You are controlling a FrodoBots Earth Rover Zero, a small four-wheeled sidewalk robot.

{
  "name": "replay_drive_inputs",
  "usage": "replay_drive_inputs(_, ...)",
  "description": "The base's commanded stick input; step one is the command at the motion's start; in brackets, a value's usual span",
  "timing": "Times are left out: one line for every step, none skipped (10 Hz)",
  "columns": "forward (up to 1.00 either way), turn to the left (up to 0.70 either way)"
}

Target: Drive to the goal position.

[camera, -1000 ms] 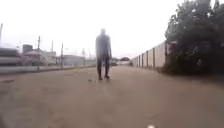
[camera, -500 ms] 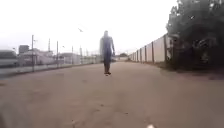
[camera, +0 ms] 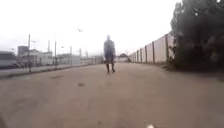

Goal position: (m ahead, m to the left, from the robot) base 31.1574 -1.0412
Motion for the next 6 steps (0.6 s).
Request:
replay_drive_inputs(0.7, 0.0)
replay_drive_inputs(0.7, 0.0)
replay_drive_inputs(0.7, 0.0)
replay_drive_inputs(0.7, 0.0)
replay_drive_inputs(0.7, 0.0)
replay_drive_inputs(0.7, 0.0)
